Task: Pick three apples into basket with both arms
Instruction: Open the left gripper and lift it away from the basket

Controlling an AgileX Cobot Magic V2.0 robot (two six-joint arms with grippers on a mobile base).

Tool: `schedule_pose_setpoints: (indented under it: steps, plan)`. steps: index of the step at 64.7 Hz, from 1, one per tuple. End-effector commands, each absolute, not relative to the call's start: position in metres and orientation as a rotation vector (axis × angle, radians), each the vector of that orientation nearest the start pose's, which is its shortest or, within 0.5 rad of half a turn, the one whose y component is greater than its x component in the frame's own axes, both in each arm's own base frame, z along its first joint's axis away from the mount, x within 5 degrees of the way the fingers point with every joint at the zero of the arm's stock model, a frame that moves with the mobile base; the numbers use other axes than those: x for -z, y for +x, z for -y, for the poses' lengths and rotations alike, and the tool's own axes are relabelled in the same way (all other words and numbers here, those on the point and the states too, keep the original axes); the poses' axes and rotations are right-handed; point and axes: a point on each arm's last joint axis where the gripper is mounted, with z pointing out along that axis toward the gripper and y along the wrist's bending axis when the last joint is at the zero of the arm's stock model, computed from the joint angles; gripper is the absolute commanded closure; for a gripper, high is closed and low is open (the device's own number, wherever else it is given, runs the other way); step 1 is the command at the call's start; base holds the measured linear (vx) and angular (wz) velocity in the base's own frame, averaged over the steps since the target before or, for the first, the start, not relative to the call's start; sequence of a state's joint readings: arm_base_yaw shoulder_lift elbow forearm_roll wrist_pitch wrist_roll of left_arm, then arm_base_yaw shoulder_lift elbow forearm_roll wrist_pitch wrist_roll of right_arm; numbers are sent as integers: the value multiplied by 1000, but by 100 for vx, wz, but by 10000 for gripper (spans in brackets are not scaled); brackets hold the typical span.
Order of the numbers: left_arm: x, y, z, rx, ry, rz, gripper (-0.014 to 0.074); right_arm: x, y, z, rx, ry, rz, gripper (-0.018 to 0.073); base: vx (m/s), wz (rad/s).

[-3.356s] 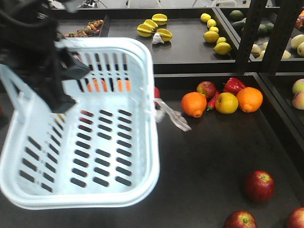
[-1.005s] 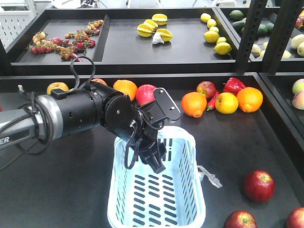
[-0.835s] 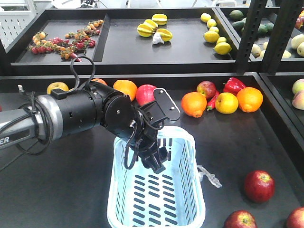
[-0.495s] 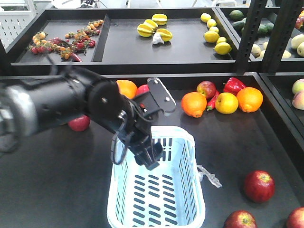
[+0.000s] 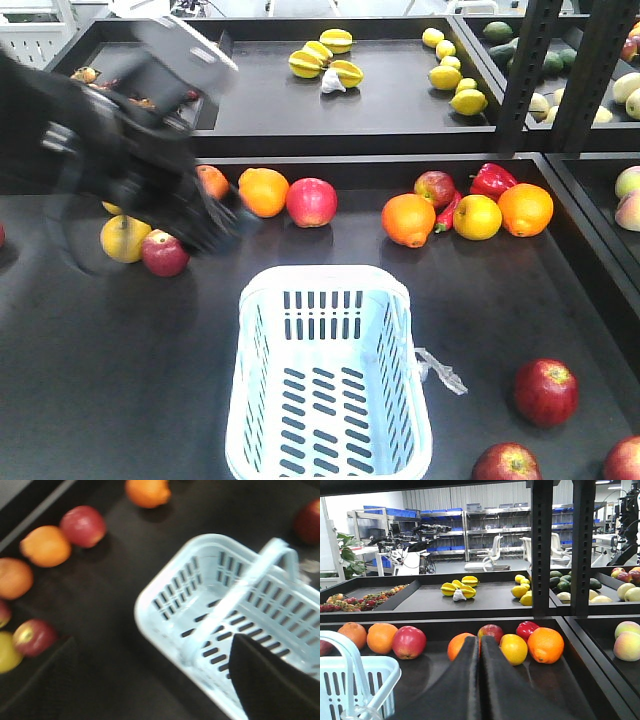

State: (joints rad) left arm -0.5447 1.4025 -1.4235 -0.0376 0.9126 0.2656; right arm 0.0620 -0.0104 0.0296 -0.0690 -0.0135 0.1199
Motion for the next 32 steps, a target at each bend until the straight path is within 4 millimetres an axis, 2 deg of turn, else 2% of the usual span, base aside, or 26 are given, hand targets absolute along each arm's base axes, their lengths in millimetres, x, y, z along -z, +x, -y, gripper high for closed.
schedule_pose_setpoints:
  steps: [1,8,15,24,32]
  plan:
    - [-424,250,129,186,735,-2124,6,-208,56,-4,-88,-20,-1420,568,0,0]
    - [-434,247,102,165,596,-2135,6,-208,56,-4,-88,-20,-1420,568,0,0]
    - [-434,237,82,143,507,-2128,6,-208,56,-4,-88,-20,-1420,568,0,0]
    - [-410,221,58,122,372,-2150,6,-208,56,-4,-88,-20,-1420,568,0,0]
    - [-398,201,41,118,250,-2123,6,-208,56,-4,-88,-20,-1420,568,0,0]
